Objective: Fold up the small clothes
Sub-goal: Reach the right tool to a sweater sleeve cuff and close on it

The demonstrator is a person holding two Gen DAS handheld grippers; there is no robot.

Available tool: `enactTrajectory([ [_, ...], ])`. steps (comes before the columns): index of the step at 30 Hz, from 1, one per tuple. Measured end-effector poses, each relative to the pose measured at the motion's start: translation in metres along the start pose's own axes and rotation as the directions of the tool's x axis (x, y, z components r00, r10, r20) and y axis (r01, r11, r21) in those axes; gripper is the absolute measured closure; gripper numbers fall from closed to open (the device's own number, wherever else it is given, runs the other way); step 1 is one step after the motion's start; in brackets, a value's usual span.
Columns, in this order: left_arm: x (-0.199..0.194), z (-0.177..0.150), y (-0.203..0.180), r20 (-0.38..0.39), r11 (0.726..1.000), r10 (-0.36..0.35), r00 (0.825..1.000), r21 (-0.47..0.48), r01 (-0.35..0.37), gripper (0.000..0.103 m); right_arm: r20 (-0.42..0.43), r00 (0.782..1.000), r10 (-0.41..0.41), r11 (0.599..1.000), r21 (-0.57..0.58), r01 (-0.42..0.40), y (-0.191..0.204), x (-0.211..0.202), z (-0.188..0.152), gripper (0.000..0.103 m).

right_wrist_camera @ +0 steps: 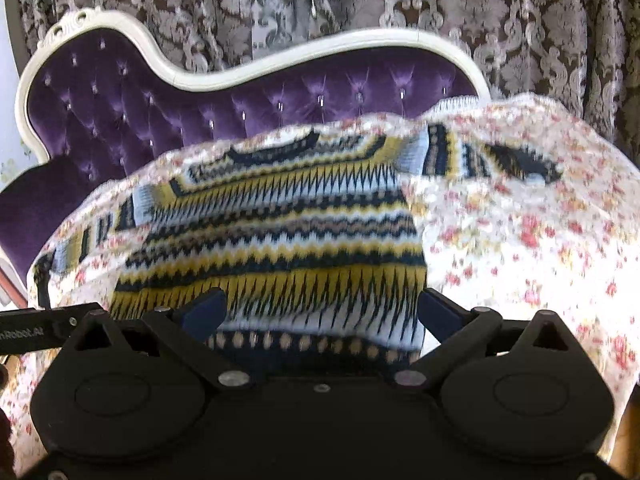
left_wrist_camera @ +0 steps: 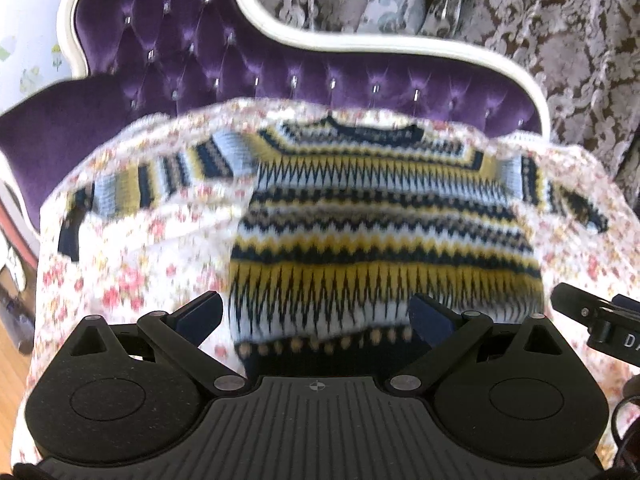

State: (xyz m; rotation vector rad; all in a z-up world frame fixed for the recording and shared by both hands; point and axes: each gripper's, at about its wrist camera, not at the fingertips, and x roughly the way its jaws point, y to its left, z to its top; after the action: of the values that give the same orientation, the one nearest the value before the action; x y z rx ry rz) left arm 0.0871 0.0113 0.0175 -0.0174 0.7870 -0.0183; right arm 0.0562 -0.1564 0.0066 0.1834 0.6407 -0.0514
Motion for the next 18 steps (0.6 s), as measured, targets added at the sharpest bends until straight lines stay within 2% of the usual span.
enactTrajectory([
  [6, -0.016, 0.034, 0.000, 0.117, 0.998, -0.056, 0.992, 0.026, 0.053, 0.002, 0.173, 0.985, -0.017, 1.000, -0.013, 0.020, -0.011, -0.015, 0.031, 0.001],
  [9, -0.019, 0.048, 0.002, 0.186, 0.991, -0.132, 0.974, 0.025, 0.130, 0.002, 0.232, 0.973, -0.012, 1.000, -0.014, 0.015, -0.021, -0.014, 0.048, 0.000],
  [14, -0.009, 0.071, 0.006, 0.268, 0.952, -0.292, 0.918, -0.008, 0.305, 0.002, 0.251, 0.967, 0.046, 0.997, 0.053, -0.061, -0.054, 0.007, 0.070, 0.000],
  [16, -0.001, 0.079, 0.006, 0.289, 0.946, -0.307, 0.907, -0.012, 0.324, 0.002, 0.311, 0.950, 0.035, 0.995, 0.081, -0.063, -0.069, 0.011, 0.074, 0.001],
  [18, 0.007, 0.086, 0.001, 0.297, 0.956, -0.280, 0.913, 0.003, 0.292, 0.002, 0.366, 0.931, -0.010, 0.997, 0.079, -0.020, -0.081, 0.016, 0.078, 0.001],
])
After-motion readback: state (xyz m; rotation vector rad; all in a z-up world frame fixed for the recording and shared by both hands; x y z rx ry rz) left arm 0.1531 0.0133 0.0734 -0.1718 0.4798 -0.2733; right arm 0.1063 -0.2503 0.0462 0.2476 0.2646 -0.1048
